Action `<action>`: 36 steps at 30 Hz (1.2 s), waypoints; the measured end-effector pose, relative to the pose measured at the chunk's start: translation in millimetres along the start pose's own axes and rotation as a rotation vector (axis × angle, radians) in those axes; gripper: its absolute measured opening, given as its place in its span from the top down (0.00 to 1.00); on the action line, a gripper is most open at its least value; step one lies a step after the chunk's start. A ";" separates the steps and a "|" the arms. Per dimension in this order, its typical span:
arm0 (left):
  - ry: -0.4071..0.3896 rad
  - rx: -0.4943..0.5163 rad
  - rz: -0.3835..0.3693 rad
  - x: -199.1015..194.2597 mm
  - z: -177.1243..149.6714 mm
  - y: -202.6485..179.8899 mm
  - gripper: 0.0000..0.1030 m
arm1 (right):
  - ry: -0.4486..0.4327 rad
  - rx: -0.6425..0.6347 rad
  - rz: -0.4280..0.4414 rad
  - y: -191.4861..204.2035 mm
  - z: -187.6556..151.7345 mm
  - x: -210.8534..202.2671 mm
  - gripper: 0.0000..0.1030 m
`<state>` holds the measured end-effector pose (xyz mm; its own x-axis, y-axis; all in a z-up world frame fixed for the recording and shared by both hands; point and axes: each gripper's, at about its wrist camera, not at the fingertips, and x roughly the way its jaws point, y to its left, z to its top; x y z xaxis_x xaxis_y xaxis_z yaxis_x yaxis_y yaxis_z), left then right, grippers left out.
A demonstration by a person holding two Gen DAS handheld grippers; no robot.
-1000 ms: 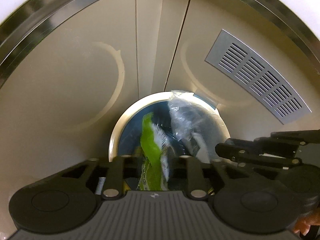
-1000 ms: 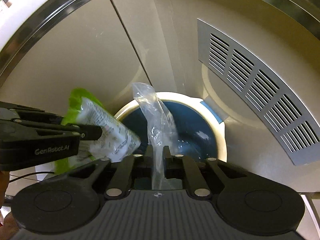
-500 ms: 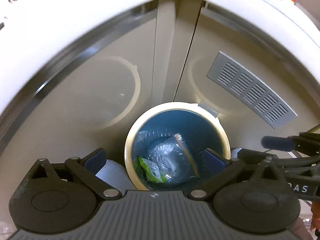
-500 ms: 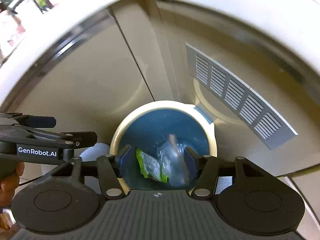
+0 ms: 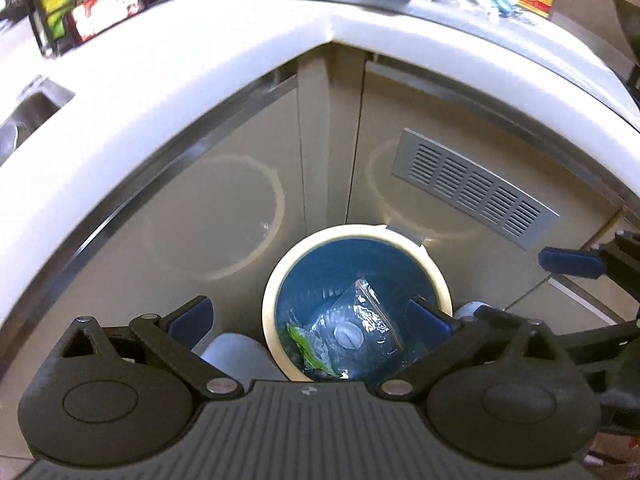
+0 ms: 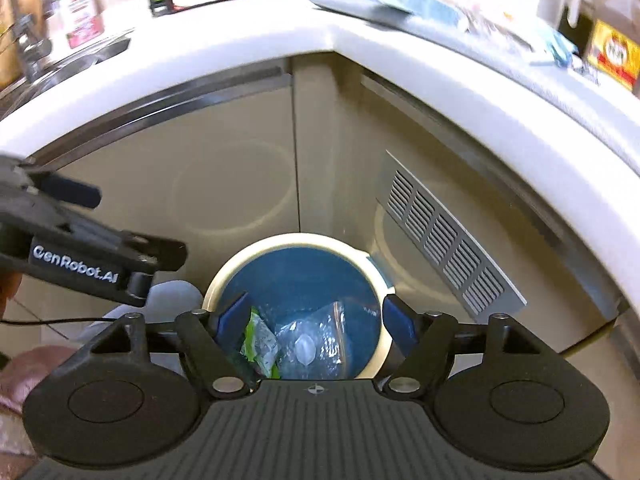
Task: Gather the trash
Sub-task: 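Open both grippers to drop the bags into the trash bin, then raise both tools back toward the trash on the grey mat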
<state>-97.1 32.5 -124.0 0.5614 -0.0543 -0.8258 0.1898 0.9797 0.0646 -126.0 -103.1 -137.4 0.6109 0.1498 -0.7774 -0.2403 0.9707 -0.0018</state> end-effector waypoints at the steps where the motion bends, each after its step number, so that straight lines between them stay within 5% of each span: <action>1: -0.009 0.010 0.003 -3.1 -0.5 -1.6 0.00 | -0.009 -0.013 -0.004 2.1 0.1 -1.9 0.25; 36: -0.039 0.022 0.035 -12.6 0.2 -0.8 0.00 | -0.030 0.005 -0.004 -1.0 -2.7 -6.9 0.23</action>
<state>-104.1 32.4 -113.6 0.5985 -0.0282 -0.8006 0.1874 0.9766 0.1057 -132.0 -105.6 -133.7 0.6338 0.1518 -0.7584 -0.2344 0.9722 -0.0013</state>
